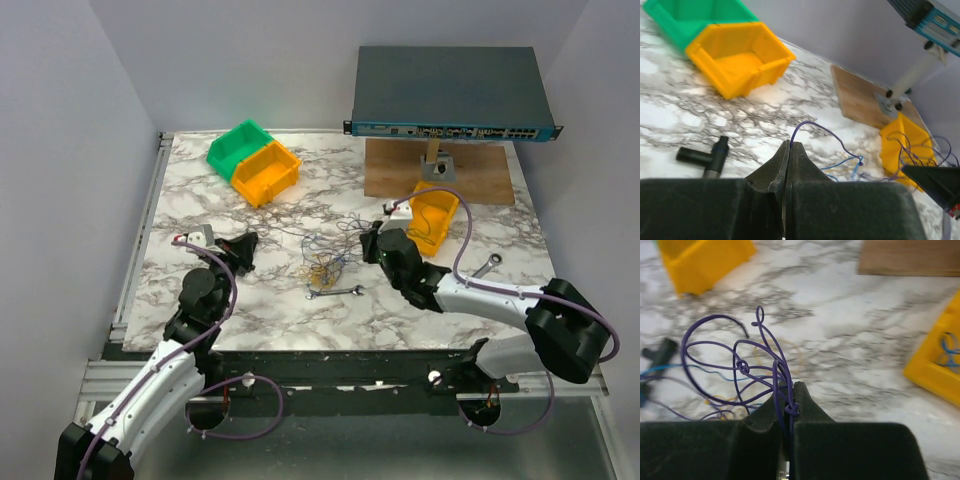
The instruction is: Untangle the cables
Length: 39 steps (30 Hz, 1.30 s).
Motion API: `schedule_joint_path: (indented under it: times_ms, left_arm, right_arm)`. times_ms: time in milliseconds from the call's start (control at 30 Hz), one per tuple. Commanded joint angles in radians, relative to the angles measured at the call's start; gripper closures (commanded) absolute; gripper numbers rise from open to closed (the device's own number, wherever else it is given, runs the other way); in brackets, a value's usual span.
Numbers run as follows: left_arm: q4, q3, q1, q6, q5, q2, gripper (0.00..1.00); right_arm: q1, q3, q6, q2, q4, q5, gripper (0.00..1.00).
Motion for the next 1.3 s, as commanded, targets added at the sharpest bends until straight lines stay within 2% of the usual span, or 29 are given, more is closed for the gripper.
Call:
schedule_joint_path:
  times_ms: [0, 67, 267, 467, 533, 567, 600, 633, 667, 700, 733, 767, 833, 900, 967, 1000, 1033, 1067, 1100, 1167, 1267]
  left_arm:
    - [-0.018, 0.009, 0.023, 0.024, -0.2, 0.018, 1.0]
    - [-0.022, 0.013, 0.023, 0.035, -0.204, 0.025, 1.0]
    - [0.034, 0.022, 0.023, 0.085, -0.109, 0.053, 1.0]
    - [-0.161, 0.18, 0.023, -0.005, -0.182, 0.079, 1.0]
    - [-0.25, 0.265, 0.023, -0.066, -0.192, 0.079, 1.0]
    - [-0.275, 0.309, 0.023, -0.09, -0.184, 0.081, 1.0]
    - [-0.288, 0.346, 0.025, -0.105, -0.17, 0.089, 1.0]
    - [-0.294, 0.39, 0.025, -0.109, -0.153, 0.099, 1.0]
    - [-0.303, 0.432, 0.025, -0.105, -0.138, 0.122, 1.0]
    - [-0.323, 0.491, 0.025, -0.095, -0.124, 0.145, 1.0]
    - [-0.35, 0.557, 0.025, -0.078, -0.114, 0.179, 1.0]
    - [-0.388, 0.614, 0.025, -0.061, -0.094, 0.21, 1.0]
    - [-0.448, 0.738, 0.025, -0.021, -0.043, 0.286, 1.0]
    - [-0.512, 0.855, 0.025, 0.01, -0.014, 0.347, 1.0]
    - [-0.597, 0.986, 0.031, 0.041, -0.033, 0.403, 1.0]
    - [-0.648, 1.06, 0.036, 0.055, -0.051, 0.428, 1.0]
    - [-0.699, 1.124, 0.045, 0.067, -0.063, 0.457, 1.0]
    - [-0.739, 1.192, 0.059, 0.076, -0.068, 0.477, 1.0]
    - [-0.788, 1.244, 0.072, 0.081, -0.076, 0.499, 1.0]
    - [-0.834, 1.326, 0.098, 0.081, -0.088, 0.52, 1.0]
    - [-0.85, 1.351, 0.137, 0.069, -0.087, 0.515, 1.0]
  right_arm:
    - [-0.04, -0.037, -0.037, 0.015, -0.14, 0.183, 0.97]
    - [-0.04, -0.041, -0.037, 0.025, -0.141, 0.18, 0.92]
    - [-0.04, -0.098, -0.05, 0.015, -0.045, 0.091, 0.92]
    - [-0.039, -0.205, -0.029, -0.092, 0.04, 0.113, 0.93]
    - [-0.04, -0.23, -0.037, -0.118, 0.059, 0.091, 0.72]
    - [-0.04, -0.239, -0.044, -0.133, 0.071, 0.07, 0.54]
    - [-0.04, -0.249, -0.049, -0.144, 0.086, 0.054, 0.48]
    - [-0.039, -0.264, -0.053, -0.157, 0.108, 0.04, 0.48]
    - [-0.039, -0.274, -0.054, -0.164, 0.12, 0.038, 0.48]
    - [-0.04, -0.281, -0.05, -0.169, 0.128, 0.042, 0.54]
    - [-0.039, -0.283, -0.046, -0.17, 0.126, 0.054, 0.71]
    - [-0.04, -0.282, -0.041, -0.169, 0.121, 0.074, 0.82]
    - [-0.04, -0.27, -0.02, -0.158, 0.091, 0.116, 0.97]
    - [-0.04, -0.26, -0.004, -0.155, 0.058, 0.148, 0.99]
    - [-0.04, -0.261, -0.002, -0.157, 0.054, 0.169, 0.92]
    - [-0.039, -0.26, 0.0, -0.161, 0.051, 0.179, 0.82]
    - [-0.04, -0.262, 0.002, -0.164, 0.047, 0.186, 0.59]
    - [-0.04, -0.265, 0.009, -0.172, 0.044, 0.193, 0.44]
    - [-0.04, -0.27, 0.011, -0.179, 0.047, 0.197, 0.35]
    - [-0.04, -0.278, 0.016, -0.19, 0.048, 0.209, 0.28]
    - [-0.04, -0.28, 0.018, -0.187, 0.049, 0.219, 0.27]
